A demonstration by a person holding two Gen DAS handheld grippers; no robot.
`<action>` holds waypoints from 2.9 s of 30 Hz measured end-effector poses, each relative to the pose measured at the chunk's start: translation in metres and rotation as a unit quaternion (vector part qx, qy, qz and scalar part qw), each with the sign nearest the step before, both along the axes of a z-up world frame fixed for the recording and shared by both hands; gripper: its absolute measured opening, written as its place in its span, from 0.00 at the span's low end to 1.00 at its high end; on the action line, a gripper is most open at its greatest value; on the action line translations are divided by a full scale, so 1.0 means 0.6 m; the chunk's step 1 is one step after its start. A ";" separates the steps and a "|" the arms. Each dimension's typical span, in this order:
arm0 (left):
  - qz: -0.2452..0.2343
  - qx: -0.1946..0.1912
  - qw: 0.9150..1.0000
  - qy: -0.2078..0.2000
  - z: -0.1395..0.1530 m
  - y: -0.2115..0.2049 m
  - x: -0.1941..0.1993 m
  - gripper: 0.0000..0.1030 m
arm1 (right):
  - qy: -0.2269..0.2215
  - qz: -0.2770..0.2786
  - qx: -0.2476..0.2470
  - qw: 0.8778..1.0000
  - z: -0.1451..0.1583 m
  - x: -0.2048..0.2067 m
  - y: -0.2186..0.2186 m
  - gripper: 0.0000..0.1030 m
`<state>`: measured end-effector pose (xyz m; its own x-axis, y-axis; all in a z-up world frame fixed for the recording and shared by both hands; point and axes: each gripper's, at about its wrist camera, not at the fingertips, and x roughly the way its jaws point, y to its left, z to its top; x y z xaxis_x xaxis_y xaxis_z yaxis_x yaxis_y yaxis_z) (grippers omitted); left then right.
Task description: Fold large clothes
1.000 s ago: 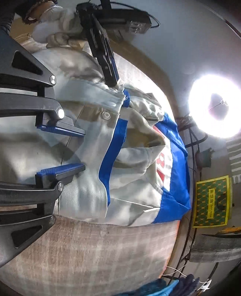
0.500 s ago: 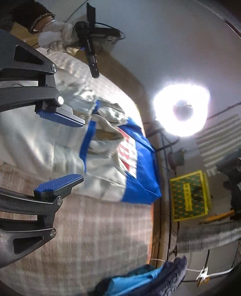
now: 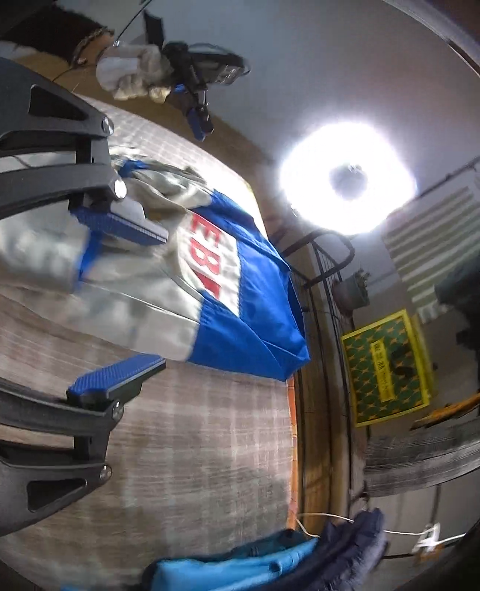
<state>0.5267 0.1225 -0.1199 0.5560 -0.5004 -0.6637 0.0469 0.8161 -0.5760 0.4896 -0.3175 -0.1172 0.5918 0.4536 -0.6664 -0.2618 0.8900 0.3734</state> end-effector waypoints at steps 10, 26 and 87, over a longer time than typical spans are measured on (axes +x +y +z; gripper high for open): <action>-0.004 -0.070 0.996 0.051 -0.111 0.016 0.161 0.63 | 0.052 -0.024 0.084 0.995 -0.098 0.182 -0.046 0.67; -0.038 -0.005 0.999 0.025 -0.125 -0.055 0.239 0.53 | 0.064 0.020 0.102 0.992 -0.136 0.304 0.007 0.47; -0.049 0.123 0.988 -0.074 0.044 -0.039 -0.393 0.05 | -0.073 0.044 -0.109 0.990 0.070 -0.320 0.205 0.10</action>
